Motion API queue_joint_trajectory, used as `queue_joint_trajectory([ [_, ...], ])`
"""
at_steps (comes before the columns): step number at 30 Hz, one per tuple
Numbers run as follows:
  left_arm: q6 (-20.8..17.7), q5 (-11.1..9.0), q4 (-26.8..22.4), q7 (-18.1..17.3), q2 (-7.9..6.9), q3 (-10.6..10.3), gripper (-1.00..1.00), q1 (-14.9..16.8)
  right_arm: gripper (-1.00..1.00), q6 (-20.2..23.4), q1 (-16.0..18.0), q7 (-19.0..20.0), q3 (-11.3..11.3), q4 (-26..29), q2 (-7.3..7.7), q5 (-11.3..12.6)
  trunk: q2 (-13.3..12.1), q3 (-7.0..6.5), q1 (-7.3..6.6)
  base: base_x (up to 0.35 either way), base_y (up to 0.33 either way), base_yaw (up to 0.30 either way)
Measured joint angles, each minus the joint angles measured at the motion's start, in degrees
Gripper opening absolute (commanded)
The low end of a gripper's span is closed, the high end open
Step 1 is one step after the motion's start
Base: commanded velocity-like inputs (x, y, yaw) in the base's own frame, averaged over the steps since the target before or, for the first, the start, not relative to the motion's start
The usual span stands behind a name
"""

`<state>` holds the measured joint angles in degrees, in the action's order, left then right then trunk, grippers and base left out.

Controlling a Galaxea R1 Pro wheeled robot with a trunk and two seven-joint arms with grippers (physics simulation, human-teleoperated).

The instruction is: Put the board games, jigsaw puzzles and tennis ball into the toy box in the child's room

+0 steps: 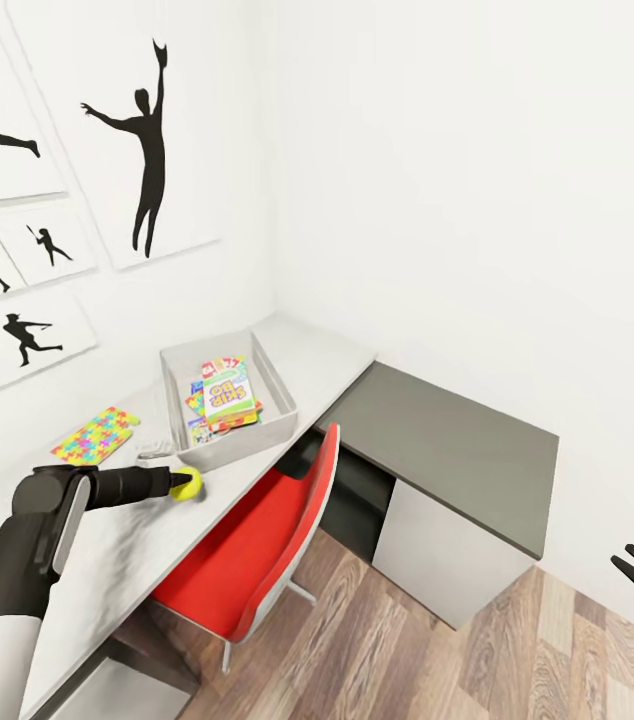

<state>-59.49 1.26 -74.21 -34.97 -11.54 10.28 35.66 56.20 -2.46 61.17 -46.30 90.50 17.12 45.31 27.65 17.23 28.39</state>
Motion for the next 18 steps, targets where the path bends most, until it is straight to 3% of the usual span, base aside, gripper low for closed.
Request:
queue_joint_trajectory([
  [4, -0.15, 0.32, -0.44, -4.58, -0.27, -0.24, -1.0, -0.02, 1.0, 0.0, 0.0, 0.0, 0.0, 0.0, 0.0, 0.0, 0.0, -0.37, 0.0, 0.0, 0.0, 0.0],
  [9, -0.12, 0.38, -1.08, -9.53, -2.09, -0.42, -1.0, -0.02, 1.0, 0.0, 0.01, 0.0, 0.06, 0.0, 0.0, 0.0, 0.0, -0.84, 0.0, 0.0, 0.0, 0.0],
  [13, -0.12, 0.46, -2.19, -17.47, -5.18, -0.18, -1.0, -0.02, 1.0, 0.0, 0.0, 0.0, 0.2, 0.0, -0.05, -0.02, 0.0, -1.21, 0.0, 0.0, 0.0, 0.0],
  [18, -0.09, 0.26, -2.36, -22.11, -8.23, 0.24, -1.0, 0.03, 1.0, 0.0, -0.01, 0.0, 0.3, 0.0, -0.11, -0.03, 0.0, -1.66, 0.0, 0.0, 0.0, 0.0],
])
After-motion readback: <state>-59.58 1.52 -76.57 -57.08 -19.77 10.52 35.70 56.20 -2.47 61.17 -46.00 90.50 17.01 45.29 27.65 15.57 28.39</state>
